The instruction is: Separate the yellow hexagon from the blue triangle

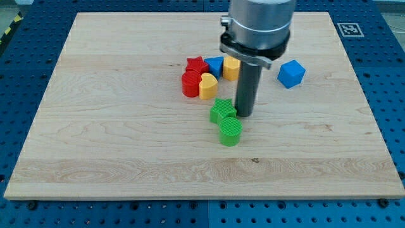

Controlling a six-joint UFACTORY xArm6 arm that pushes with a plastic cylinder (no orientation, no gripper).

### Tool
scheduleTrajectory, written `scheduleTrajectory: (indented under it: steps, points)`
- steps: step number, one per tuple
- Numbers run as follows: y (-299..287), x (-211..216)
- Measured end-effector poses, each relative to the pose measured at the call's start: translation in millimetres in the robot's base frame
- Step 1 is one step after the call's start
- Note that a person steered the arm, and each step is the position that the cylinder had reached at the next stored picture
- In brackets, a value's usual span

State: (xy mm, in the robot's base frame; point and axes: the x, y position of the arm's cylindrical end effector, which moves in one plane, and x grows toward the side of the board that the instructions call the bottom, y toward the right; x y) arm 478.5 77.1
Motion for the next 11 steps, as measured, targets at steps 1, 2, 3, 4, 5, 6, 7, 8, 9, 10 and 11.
scheduleTrajectory:
  steps: [1,2,3,4,5,6,7,8,9,10,11]
  points:
    - [24.1,-5.4]
    - [26.0,-34.8]
    - [36.0,-45.3]
    - [17.8,-46.3]
    - [-10.2,-80.2]
    - [-40.6,-86.6]
    - [-45.0,-125.6]
    - [-45.0,-137.4]
    - [-47.6,-163.3]
    - [-70.4,-166.5]
    - [-117.7,-183.5]
